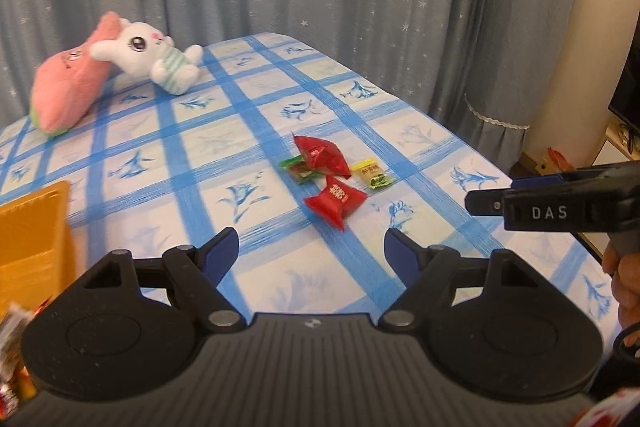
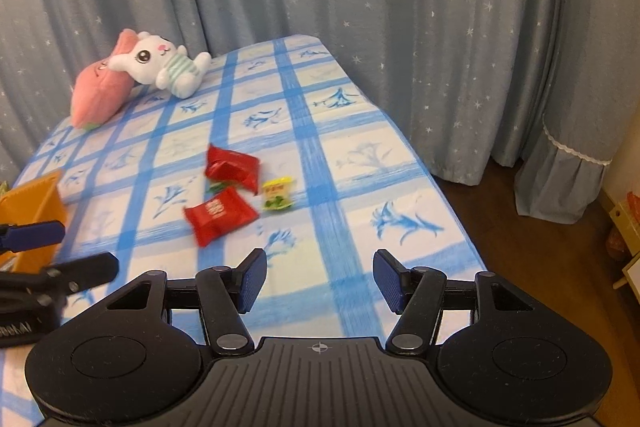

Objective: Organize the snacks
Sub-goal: 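Move both tools back toward the red candy pile, then grasp the large red candy with the left gripper while the right gripper grasps the yellow candy packet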

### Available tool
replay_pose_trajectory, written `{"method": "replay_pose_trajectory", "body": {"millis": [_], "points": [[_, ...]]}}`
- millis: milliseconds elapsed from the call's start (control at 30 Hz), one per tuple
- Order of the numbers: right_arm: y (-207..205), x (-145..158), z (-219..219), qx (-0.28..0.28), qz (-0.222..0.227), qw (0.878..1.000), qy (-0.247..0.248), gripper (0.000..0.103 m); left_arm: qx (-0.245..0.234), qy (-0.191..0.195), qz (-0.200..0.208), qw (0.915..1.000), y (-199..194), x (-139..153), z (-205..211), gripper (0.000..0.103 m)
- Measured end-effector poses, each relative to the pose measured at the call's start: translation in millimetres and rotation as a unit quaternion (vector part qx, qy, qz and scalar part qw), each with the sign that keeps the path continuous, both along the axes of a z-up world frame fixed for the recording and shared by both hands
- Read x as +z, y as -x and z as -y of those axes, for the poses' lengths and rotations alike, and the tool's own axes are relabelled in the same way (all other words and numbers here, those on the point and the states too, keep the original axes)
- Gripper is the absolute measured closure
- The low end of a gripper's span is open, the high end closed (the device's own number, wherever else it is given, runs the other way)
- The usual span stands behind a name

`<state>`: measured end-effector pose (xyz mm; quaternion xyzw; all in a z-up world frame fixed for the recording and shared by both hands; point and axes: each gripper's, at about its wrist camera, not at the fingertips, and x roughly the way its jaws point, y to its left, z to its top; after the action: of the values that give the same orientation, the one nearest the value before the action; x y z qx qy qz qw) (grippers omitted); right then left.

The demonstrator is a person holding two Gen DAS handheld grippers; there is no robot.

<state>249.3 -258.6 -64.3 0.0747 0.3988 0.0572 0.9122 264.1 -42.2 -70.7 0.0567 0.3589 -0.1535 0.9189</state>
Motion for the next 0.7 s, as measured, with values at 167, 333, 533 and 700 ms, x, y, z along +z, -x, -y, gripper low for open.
{"method": "replay_pose_trajectory", "body": {"millis": [167, 333, 533, 700], "points": [[-29.4, -16.4, 7.6, -0.002, -0.003, 1.0, -0.01, 0.043, -0.023, -0.009, 0.008, 0.9997, -24.9, -19.7, 16.1, 0.03], [-48.1, -21.7, 10.7, -0.003, -0.001, 1.0, -0.017, 0.044, -0.05, -0.042, 0.015, 0.9977, -46.6, -40.3, 33.2, 0.036], [-61.2, -28.2, 14.5, -0.001, -0.009, 1.0, -0.013, 0.046, -0.077, -0.076, 0.019, 0.9939, -66.9, -58.7, 48.5, 0.046], [-69.3, -33.8, 13.9, 0.002, -0.015, 1.0, -0.01, 0.048, -0.092, -0.088, 0.015, 0.9918, -78.4, -68.7, 55.1, 0.058]]}}
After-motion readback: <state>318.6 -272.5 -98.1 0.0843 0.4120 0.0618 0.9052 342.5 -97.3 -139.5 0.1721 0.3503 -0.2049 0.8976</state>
